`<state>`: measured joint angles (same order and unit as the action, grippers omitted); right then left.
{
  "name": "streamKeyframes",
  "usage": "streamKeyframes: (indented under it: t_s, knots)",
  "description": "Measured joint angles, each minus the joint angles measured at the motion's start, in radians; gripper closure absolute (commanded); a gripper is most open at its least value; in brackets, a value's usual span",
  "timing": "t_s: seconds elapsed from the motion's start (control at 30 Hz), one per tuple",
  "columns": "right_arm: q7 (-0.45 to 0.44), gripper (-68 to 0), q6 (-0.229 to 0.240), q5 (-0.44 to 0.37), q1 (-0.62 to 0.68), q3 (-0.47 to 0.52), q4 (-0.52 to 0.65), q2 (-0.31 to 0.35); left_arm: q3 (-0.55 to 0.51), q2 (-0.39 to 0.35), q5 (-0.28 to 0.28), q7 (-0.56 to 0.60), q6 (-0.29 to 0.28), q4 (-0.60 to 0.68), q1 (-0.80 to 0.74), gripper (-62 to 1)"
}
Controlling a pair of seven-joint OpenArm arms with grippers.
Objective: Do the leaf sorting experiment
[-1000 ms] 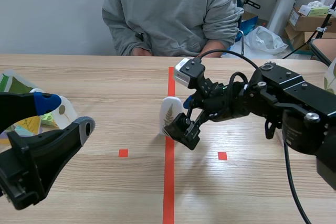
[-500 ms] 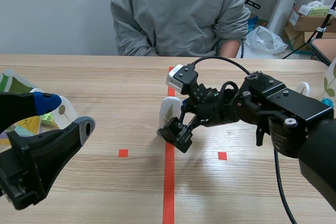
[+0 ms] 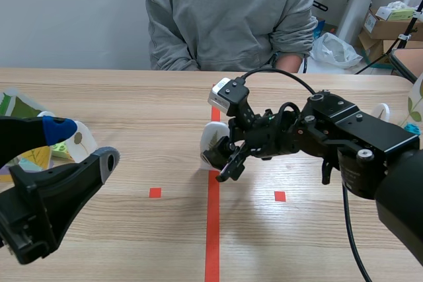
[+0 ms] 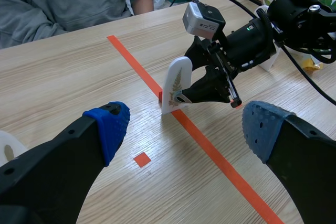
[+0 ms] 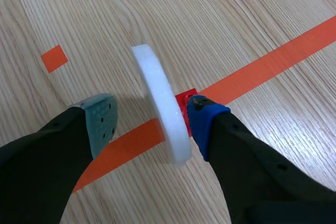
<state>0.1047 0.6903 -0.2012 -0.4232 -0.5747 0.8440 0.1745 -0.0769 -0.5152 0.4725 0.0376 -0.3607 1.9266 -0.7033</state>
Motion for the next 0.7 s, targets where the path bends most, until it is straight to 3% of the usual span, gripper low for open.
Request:
streamKeyframes:
  t_s: [0.1, 0.3, 0.6, 0.7]
  knots:
    - [0.000, -14.2, -0.021, 0.000, 0.000, 0.000, 0.000, 0.000, 0.000, 0.000, 0.000, 0.000, 0.000, 0.000, 0.000, -46.7]
    - [-0.003, -2.1, -0.021, 0.000, 0.000, 0.000, 0.000, 0.000, 0.000, 0.000, 0.000, 0.000, 0.000, 0.000, 0.000, -46.7]
    - [-0.003, -1.7, -0.021, 0.000, 0.000, 0.000, 0.000, 0.000, 0.000, 0.000, 0.000, 0.000, 0.000, 0.000, 0.000, -46.7]
    - [0.002, -1.7, -0.046, -0.001, 0.003, 0.002, 0.000, 0.000, 0.000, 0.000, 0.000, 0.000, 0.000, 0.000, 0.000, -46.7]
